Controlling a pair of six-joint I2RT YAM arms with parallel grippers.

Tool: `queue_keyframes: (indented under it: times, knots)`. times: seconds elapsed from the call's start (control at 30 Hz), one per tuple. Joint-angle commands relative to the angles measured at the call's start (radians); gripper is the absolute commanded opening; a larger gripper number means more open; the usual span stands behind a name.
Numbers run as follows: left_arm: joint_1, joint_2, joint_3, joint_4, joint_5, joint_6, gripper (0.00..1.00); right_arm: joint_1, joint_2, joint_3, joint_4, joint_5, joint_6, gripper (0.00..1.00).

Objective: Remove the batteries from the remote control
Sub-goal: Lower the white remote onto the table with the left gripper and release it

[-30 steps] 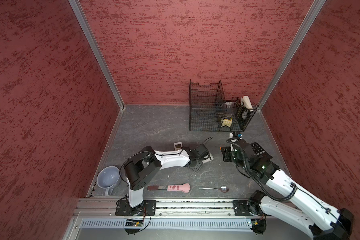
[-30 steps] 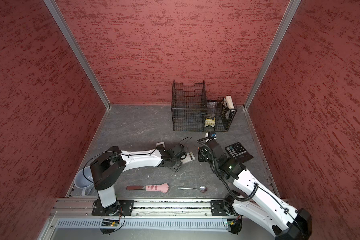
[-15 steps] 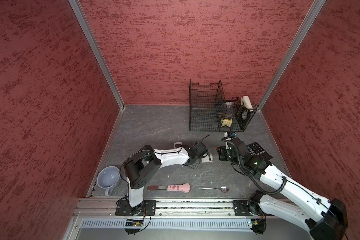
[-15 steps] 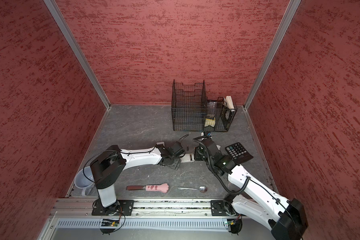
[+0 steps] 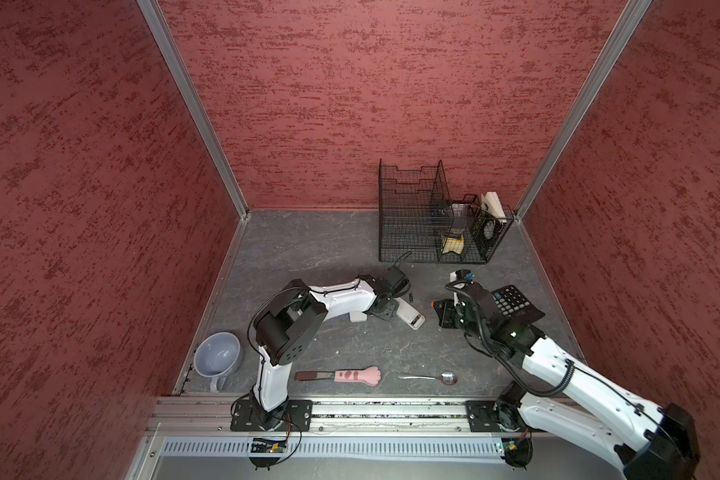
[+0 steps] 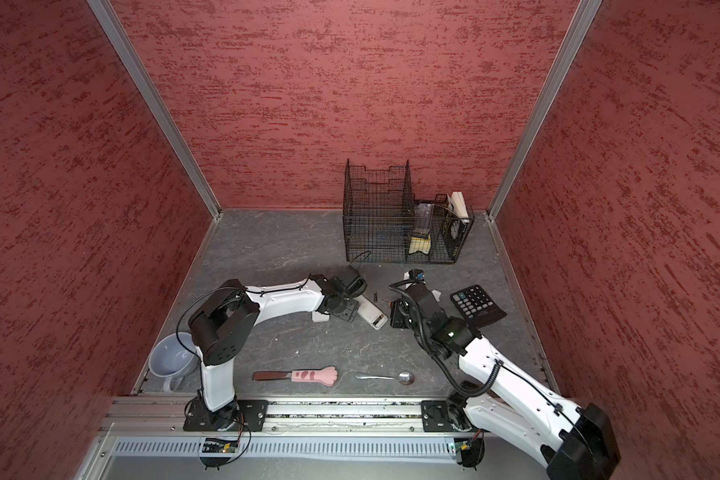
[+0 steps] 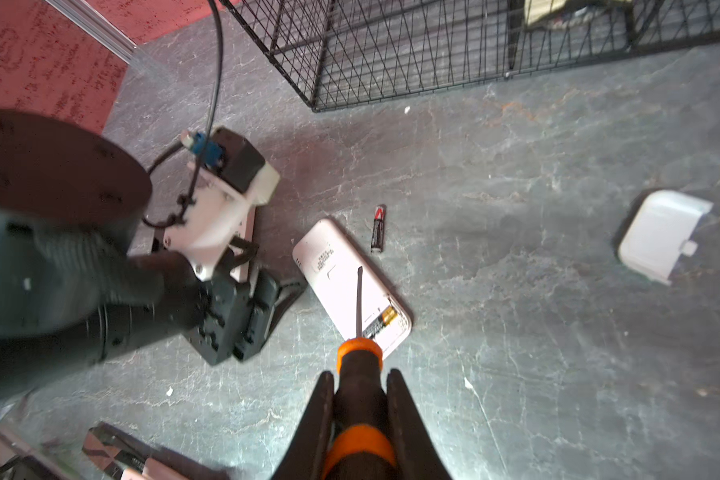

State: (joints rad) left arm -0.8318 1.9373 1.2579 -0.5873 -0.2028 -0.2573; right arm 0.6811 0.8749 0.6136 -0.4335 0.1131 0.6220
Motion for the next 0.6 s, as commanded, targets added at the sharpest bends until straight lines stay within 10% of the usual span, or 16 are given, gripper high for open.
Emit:
queue_keyframes:
  times: [0.0, 0.57]
  knots:
    - [0.001, -0.015, 0.009, -0.076, 0.063, 0.047, 0.73, 0.052, -0.077, -0.053, 0.049, 0.014, 0.033, 0.0]
    - [0.103, -0.096, 0.117, -0.085, 0.381, 0.009, 0.67, 0.37, -0.139, -0.247, 0.164, 0.392, 0.16, 0.0]
